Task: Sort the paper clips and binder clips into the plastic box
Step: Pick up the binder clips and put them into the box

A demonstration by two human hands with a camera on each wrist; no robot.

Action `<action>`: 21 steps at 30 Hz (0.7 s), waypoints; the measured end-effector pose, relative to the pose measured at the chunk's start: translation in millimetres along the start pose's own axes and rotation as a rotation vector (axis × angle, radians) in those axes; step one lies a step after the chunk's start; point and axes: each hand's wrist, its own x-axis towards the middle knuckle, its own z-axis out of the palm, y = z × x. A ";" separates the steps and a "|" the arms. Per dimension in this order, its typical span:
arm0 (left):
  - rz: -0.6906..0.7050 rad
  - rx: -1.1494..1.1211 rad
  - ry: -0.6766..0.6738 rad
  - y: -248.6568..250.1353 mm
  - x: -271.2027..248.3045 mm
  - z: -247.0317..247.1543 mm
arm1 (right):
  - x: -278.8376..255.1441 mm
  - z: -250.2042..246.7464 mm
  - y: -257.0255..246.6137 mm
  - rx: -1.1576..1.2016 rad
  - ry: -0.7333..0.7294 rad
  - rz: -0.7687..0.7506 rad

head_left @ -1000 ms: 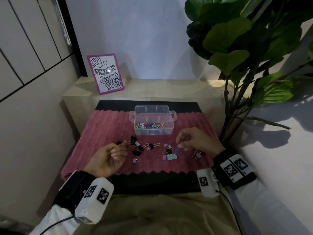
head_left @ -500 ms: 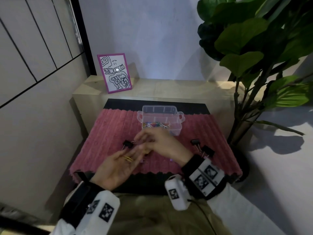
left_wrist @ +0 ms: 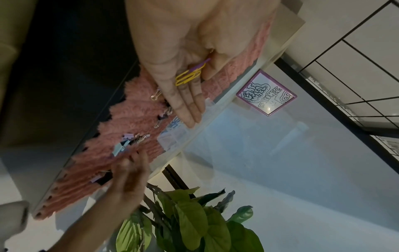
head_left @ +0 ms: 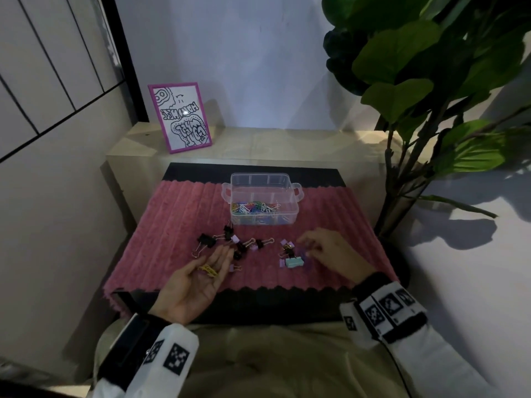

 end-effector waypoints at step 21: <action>-0.098 -0.003 -0.069 -25.4 6.9 14.7 | -22.4 -2.3 -49.2 0.401 0.149 -0.138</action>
